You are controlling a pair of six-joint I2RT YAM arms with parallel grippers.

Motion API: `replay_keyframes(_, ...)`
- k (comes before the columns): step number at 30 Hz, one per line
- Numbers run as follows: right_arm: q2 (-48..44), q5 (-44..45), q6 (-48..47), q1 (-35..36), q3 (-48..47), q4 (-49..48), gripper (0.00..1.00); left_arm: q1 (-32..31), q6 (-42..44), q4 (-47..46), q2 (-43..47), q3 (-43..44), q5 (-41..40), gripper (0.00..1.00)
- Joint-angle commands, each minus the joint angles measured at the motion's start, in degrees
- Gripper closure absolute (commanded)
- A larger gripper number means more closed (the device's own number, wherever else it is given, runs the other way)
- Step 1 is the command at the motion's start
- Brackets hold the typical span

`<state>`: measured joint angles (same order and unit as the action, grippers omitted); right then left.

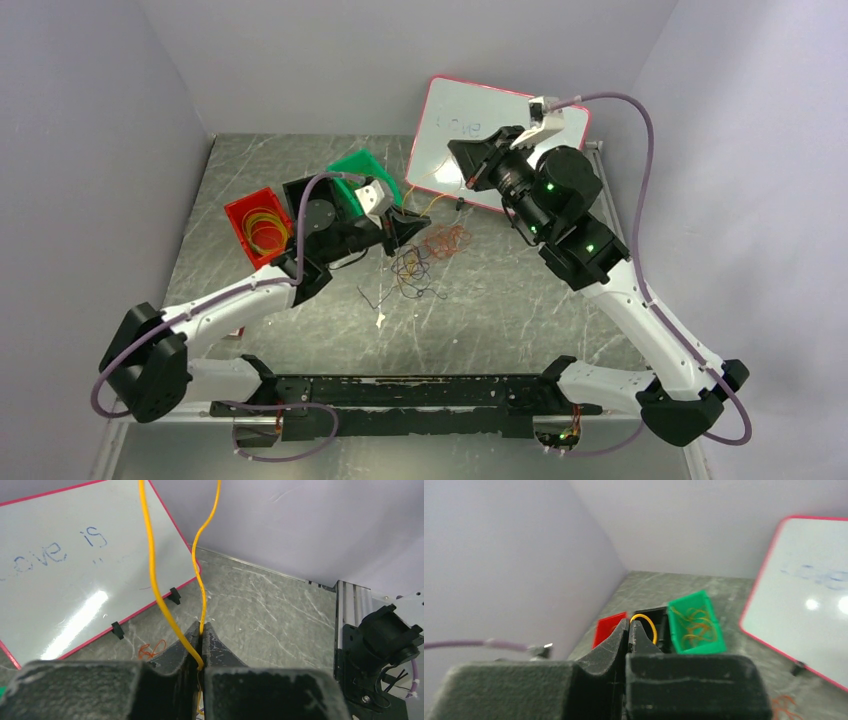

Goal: Untangle the cables

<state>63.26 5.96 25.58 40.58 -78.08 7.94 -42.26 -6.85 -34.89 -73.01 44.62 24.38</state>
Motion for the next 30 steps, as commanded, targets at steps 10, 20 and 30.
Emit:
replay_keyframes(10, 1.0, 18.0, -2.5, -9.2, 4.8, 9.7, 1.00, -0.3, -0.7, 11.0, 11.8, -3.4, -5.7, 0.93)
replay_keyframes(20, 0.0, -12.2, -7.0, -15.8, 13.0, 4.9, 0.69, -0.3, -5.4, 27.3, 7.6, 11.5, -20.8, 0.93)
replay_keyframes(30, -13.8, -11.3, -4.1, -15.8, 26.1, 4.6, 0.45, -0.1, -10.6, 36.2, -0.4, 26.0, -26.7, 0.93)
